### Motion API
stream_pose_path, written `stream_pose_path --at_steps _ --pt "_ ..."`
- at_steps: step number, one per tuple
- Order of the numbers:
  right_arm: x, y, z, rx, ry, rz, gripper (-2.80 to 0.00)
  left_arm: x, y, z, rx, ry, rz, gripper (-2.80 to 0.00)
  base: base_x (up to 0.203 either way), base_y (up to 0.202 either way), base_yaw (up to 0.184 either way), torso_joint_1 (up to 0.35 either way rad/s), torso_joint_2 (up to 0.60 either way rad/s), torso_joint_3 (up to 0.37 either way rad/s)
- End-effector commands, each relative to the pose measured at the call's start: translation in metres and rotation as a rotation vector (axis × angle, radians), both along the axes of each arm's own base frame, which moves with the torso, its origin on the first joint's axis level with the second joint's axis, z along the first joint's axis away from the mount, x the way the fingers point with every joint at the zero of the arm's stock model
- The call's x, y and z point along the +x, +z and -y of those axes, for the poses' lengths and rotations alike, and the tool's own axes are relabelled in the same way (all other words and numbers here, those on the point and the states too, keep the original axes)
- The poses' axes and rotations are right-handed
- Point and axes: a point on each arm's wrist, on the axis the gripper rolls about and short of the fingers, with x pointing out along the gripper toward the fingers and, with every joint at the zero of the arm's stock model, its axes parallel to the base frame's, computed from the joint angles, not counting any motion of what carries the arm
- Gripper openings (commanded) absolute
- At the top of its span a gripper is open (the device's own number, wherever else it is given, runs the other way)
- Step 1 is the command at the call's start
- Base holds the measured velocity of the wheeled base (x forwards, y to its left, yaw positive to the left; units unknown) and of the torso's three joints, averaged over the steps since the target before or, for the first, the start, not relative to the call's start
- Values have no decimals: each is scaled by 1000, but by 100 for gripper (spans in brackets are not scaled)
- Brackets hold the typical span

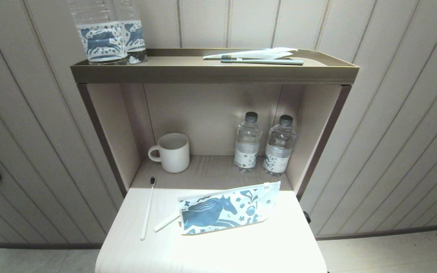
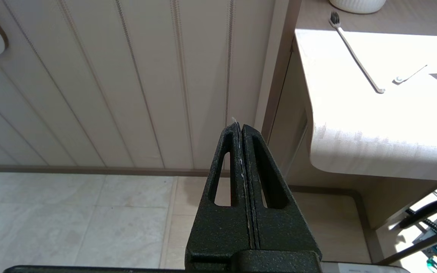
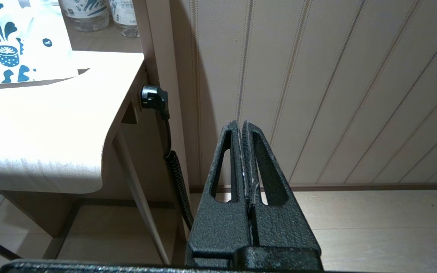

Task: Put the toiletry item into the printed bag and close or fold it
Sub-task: Pick up the storage bag

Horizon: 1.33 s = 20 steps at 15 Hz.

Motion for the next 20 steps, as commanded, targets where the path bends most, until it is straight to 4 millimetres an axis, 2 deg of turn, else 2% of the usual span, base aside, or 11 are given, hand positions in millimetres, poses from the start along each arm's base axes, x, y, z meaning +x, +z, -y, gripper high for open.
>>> stream_pose_path --at_steps 1,8,10,13,14,17,20 --pt "0 0 0 -2 0 -1 -280 0 0 0 0 1 -1 -280 0 0 0 0 0 0" --pt "-1 2 0 -24 8 -13 -280 0 0 0 0 0 -1 -280 0 0 0 0 0 0" --pt "-12 35 0 -31 23 63 -280 0 0 0 0 0 -1 -280 0 0 0 0 0 0" --pt "-48 112 -2 -42 88 168 -280 0 0 0 0 1 -1 -280 0 0 0 0 0 0" --pt "-47 132 -2 -42 109 144 -280 0 0 0 0 1 -1 -280 0 0 0 0 0 0" --pt "0 185 -2 -26 197 -44 -280 0 0 0 0 0 -1 -280 0 0 0 0 0 0" --pt "64 214 -12 -30 366 -260 -280 0 0 0 0 1 -1 -280 0 0 0 0 0 0"
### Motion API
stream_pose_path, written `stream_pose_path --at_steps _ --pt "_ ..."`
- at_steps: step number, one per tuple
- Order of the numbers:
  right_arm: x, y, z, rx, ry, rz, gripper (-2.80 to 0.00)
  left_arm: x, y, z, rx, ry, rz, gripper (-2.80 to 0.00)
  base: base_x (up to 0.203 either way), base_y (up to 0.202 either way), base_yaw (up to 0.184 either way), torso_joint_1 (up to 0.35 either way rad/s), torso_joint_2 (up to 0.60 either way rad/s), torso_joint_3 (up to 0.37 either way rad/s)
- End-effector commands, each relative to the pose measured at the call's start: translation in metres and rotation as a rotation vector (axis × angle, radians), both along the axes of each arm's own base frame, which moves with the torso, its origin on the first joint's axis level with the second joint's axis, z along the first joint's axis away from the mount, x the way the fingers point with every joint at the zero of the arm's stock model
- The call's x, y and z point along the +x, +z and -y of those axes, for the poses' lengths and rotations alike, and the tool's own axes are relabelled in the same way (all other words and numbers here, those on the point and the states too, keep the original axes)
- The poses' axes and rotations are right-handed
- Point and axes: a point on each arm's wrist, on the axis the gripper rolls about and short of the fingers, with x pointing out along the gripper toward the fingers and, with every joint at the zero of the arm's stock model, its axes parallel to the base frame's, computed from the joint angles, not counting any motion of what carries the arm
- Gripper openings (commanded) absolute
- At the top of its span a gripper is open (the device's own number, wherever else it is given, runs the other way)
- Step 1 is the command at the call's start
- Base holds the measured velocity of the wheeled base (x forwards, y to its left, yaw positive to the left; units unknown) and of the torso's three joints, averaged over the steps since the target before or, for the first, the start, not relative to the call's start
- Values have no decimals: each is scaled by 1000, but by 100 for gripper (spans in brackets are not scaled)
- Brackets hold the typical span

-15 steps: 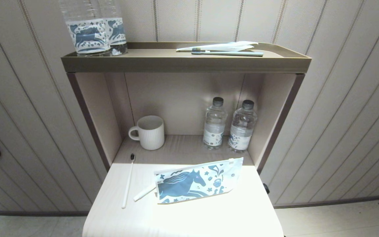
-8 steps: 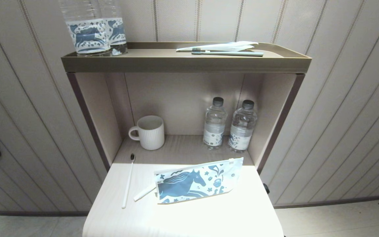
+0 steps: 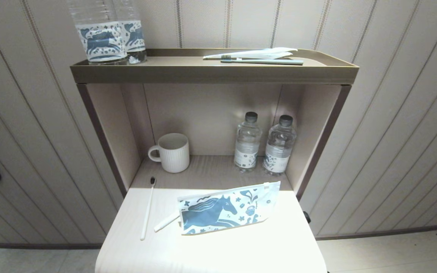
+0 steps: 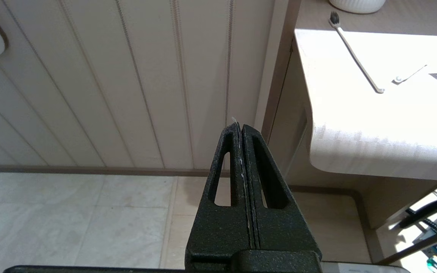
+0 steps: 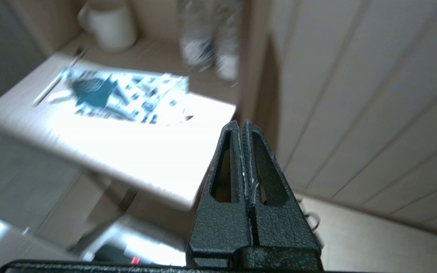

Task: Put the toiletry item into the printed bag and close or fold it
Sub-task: Pick up the storage bag

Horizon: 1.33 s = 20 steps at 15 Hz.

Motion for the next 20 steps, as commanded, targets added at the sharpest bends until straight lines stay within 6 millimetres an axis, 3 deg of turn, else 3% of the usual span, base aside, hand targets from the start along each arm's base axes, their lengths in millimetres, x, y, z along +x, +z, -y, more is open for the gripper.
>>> stream_pose_path --at_steps 1,4,6,7,11,17,20 --pt "71 12 -18 -52 102 -250 -280 0 0 0 0 1 -1 -280 0 0 0 0 0 0" --pt "117 17 -52 -152 275 -521 -280 0 0 0 0 2 -1 -280 0 0 0 0 0 0" --pt "130 16 -76 -220 385 -617 -280 0 0 0 0 0 -1 -280 0 0 0 0 0 0" --pt "134 13 -84 -252 415 -646 0 0 0 0 0 1 -1 -280 0 0 0 0 0 0" --pt "159 -5 -108 -378 411 -696 0 0 0 0 0 0 -1 -280 0 0 0 0 0 0" --pt "210 -41 -141 -501 473 -599 0 0 0 0 0 2 -1 -280 0 0 0 0 0 0" --pt "227 -50 -143 -516 458 -601 0 0 0 0 0 0 -1 -280 0 0 0 0 0 0"
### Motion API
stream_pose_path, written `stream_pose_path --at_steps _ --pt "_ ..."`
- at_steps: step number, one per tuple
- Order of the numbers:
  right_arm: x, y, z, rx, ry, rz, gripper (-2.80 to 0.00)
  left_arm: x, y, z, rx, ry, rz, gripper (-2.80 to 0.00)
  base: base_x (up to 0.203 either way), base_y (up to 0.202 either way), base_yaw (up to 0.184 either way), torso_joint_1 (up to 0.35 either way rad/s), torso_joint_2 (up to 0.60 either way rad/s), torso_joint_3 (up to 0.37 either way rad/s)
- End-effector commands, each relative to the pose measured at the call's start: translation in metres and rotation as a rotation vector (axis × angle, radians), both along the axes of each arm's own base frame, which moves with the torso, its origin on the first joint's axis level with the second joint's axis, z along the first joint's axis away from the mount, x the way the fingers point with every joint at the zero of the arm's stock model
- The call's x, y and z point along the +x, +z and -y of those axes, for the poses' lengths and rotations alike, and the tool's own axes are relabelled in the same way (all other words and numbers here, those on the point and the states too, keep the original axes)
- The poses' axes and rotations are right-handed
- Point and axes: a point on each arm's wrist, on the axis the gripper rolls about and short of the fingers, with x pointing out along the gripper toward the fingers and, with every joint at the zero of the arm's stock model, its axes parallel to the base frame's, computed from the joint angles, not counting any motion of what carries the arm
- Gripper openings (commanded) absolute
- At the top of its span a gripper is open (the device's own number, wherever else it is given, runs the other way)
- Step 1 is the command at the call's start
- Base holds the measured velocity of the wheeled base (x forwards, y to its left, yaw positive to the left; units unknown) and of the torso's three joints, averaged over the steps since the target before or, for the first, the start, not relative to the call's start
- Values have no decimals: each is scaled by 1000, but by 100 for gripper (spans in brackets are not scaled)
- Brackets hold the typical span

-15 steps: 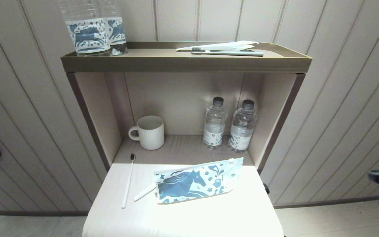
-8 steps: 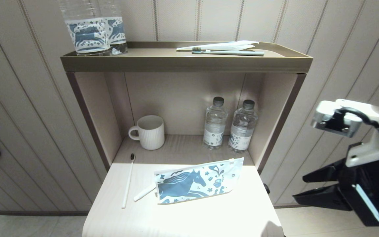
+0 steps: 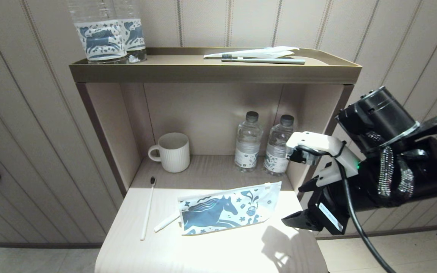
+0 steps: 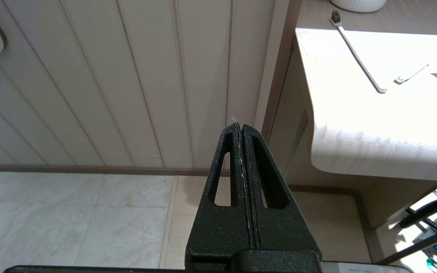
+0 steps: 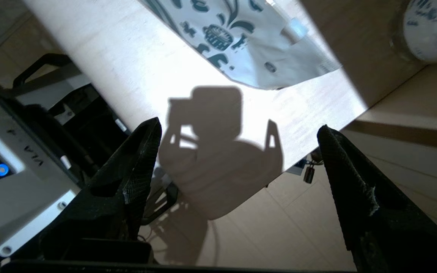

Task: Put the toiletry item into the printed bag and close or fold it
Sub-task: Pick up the storage bag

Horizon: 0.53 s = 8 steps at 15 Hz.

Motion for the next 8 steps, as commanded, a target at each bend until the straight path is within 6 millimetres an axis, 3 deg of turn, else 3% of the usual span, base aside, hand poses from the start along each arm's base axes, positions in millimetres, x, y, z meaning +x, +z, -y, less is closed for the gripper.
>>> stream_pose_path --at_steps 1,4,8 --pt "16 -8 -1 -6 -18 4 0 0 0 0 -1 2 -1 -280 0 0 0 0 0 0" --pt "31 -13 6 -16 -17 55 0 0 0 0 -1 0 -1 -280 0 0 0 0 0 0" --pt "39 -25 9 21 78 -3 0 0 0 0 -1 0 -1 -280 0 0 0 0 0 0"
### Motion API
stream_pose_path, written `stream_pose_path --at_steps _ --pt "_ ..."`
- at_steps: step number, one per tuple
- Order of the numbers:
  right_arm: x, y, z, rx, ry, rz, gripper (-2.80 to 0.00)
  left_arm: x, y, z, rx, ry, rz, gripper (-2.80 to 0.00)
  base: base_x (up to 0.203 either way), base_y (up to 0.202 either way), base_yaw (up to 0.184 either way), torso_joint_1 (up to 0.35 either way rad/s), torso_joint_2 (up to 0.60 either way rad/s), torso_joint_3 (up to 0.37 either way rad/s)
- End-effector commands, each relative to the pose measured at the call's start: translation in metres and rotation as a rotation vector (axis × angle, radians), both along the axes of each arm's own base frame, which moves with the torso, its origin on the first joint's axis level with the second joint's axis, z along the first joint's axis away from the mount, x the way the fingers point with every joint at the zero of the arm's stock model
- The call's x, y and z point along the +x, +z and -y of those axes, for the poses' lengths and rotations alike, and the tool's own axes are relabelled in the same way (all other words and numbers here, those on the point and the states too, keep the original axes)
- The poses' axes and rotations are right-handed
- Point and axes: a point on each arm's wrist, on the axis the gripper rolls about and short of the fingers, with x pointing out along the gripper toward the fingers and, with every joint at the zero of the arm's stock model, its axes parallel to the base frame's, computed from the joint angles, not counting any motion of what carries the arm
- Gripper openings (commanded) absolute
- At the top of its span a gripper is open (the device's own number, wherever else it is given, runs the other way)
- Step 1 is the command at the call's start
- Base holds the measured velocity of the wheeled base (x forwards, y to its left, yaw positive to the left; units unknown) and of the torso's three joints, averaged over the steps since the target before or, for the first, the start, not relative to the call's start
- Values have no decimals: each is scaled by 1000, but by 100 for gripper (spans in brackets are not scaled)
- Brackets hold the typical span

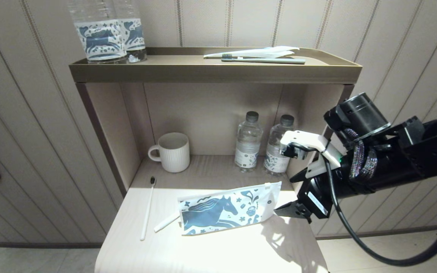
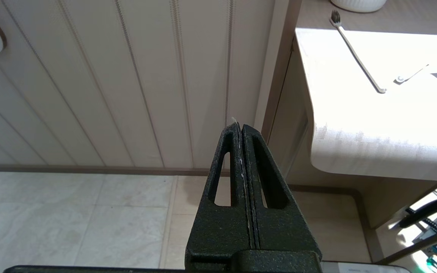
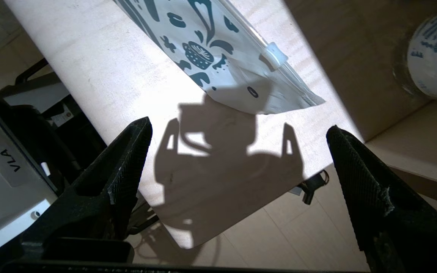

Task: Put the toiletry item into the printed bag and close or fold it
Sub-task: Pick up the storage bag

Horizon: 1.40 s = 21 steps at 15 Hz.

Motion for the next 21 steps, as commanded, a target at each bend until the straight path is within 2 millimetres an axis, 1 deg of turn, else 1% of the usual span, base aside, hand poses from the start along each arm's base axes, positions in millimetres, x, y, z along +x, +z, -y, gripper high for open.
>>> stream_pose_path --at_steps 1,3,6,8,12,13,15,18,21 --pt "5 -7 0 16 31 -37 0 0 0 0 0 2 -1 -280 0 0 0 0 0 0" --pt "12 -13 -2 59 66 -78 0 0 0 0 0 2 -1 -280 0 0 0 0 0 0" --pt "34 -24 8 88 28 -74 0 0 0 0 0 0 -1 -280 0 0 0 0 0 0" --pt "40 -29 10 107 34 -84 0 0 0 0 0 2 -1 -280 0 0 0 0 0 0" --pt "39 -28 9 124 52 -91 0 0 0 0 0 0 -1 -280 0 0 0 0 0 0" --pt "41 -31 7 129 62 -103 0 0 0 0 0 1 -1 -280 0 0 0 0 0 0" --pt "46 -43 1 129 77 -124 0 0 0 0 0 0 -1 -280 0 0 0 0 0 0" --pt "37 -48 -5 144 115 -147 0 0 0 0 0 2 -1 -280 0 0 0 0 0 0" --pt "25 -44 -2 149 123 -142 0 0 0 0 0 2 -1 -280 0 0 0 0 0 0"
